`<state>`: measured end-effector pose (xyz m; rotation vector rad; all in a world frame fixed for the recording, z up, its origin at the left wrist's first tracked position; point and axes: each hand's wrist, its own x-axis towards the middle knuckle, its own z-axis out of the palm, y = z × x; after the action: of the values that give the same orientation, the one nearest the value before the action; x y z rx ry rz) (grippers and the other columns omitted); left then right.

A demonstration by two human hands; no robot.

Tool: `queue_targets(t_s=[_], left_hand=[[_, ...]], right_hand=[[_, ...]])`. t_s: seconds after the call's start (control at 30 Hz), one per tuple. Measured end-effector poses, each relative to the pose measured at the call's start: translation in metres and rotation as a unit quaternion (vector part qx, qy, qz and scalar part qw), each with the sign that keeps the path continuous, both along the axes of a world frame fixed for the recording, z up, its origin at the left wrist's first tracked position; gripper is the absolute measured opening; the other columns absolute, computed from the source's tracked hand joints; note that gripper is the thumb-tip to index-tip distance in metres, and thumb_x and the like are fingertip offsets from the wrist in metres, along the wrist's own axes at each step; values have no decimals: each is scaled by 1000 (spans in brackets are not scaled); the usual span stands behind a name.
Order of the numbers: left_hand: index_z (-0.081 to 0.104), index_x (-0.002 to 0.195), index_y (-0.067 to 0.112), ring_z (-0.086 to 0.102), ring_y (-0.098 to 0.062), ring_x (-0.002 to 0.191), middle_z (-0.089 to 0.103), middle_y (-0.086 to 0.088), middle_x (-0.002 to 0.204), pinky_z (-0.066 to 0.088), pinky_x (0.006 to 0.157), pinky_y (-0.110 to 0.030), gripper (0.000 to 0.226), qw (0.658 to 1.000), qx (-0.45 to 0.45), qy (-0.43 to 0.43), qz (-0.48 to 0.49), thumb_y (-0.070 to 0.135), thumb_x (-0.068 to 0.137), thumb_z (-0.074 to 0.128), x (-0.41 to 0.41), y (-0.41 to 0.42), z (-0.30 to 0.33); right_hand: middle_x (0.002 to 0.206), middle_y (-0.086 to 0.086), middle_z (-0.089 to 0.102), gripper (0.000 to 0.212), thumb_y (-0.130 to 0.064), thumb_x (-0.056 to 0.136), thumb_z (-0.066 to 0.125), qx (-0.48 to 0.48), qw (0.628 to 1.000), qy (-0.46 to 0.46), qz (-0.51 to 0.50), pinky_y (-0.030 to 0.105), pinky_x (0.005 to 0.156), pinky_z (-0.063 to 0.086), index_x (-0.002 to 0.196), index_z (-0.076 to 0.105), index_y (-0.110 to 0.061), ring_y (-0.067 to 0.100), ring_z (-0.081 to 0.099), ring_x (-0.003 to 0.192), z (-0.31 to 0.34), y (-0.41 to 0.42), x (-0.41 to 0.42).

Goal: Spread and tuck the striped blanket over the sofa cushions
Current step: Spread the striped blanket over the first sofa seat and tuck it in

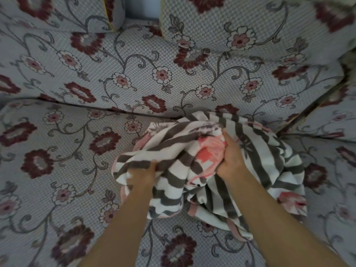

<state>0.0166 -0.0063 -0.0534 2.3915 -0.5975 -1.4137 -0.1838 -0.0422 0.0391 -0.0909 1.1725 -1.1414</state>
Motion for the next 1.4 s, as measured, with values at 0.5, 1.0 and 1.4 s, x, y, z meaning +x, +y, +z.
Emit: queue_targets(t_s=[0.5,1.0,1.4], left_hand=[[56,126,31,62,-17,104,58,0,125,56,75,-24,65,927,-341,114,-108,5,69,72,32,-61,112],[62,88,26,61,-24,87,66,0,88,52,73,-36,26,941,-212,57,-256,14,66,69,229,-54,106],[41,136,8,57,-31,113,57,-13,126,48,95,-46,74,957,-266,-112,27,29,75,77,519,-64,75]], right_hand=[[130,-6,48,70,-10,71,64,-98,773,492,389,37,106,38,134,40,-29,15,46,124,-31,-12,8],[88,14,64,17,-5,79,57,-187,706,633,258,42,72,49,94,53,-8,30,61,85,-32,-57,216],[138,4,44,57,-2,89,56,-283,741,434,427,30,103,40,139,36,-21,22,48,124,-44,-79,483]])
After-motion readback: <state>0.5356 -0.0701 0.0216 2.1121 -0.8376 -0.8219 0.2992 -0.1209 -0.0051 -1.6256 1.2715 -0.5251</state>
